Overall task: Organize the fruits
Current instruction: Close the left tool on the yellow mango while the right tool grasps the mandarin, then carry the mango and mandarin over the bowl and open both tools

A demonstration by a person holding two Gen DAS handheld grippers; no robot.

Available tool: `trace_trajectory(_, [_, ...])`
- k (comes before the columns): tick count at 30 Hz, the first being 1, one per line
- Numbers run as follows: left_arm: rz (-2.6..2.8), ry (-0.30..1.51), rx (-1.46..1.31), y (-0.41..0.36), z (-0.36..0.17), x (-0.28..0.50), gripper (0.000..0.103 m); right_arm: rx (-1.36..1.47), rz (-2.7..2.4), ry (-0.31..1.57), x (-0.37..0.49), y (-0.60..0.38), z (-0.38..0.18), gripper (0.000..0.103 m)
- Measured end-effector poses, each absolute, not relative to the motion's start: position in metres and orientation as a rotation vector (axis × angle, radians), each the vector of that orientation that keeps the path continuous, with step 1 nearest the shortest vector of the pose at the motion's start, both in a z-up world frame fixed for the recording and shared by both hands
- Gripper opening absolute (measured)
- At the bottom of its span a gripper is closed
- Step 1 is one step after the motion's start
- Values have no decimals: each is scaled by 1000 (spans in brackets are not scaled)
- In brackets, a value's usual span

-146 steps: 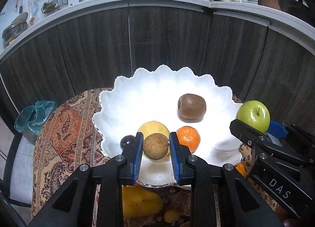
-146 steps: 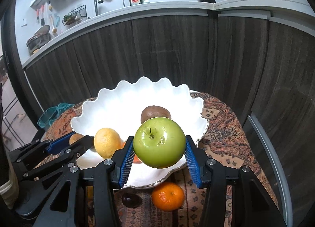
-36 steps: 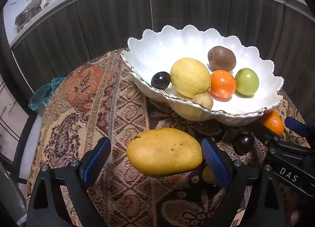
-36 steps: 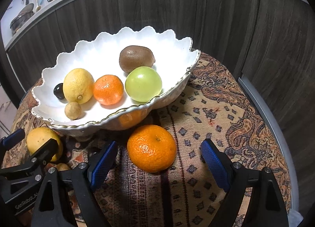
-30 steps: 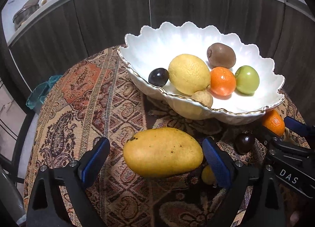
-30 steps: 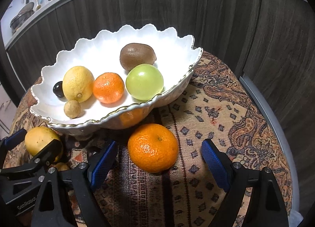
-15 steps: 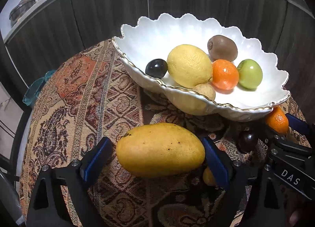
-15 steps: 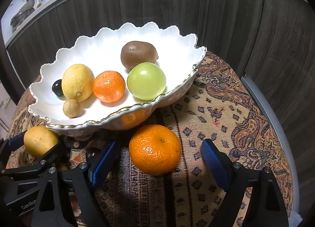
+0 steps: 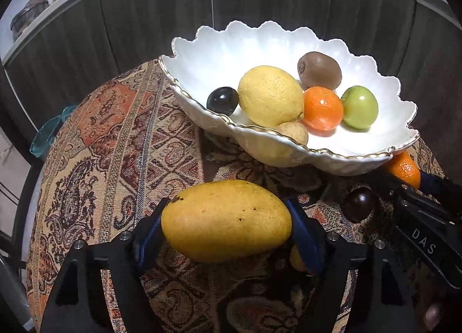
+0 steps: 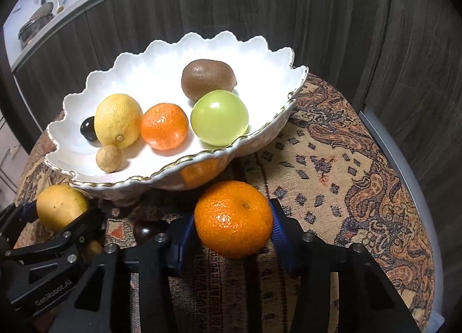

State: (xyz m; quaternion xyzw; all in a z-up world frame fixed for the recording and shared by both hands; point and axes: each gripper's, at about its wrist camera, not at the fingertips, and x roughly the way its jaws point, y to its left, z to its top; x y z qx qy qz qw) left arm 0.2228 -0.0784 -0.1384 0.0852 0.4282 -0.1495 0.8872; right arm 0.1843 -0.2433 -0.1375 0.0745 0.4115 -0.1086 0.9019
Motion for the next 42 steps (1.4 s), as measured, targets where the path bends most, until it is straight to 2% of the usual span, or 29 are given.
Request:
trace_trajectory(12, [-314,851,171,-72,-121,211,77,142,-206,825,170,-237,-127,46])
trace_trajectory(28, [-326,760,146,-67,-69,184,77,141,-176,732,143,-231,-78,46])
trace_trajectory(42, [-348,679,154,-80,-33,209,77,117,-172,652,156,-235,-41,46])
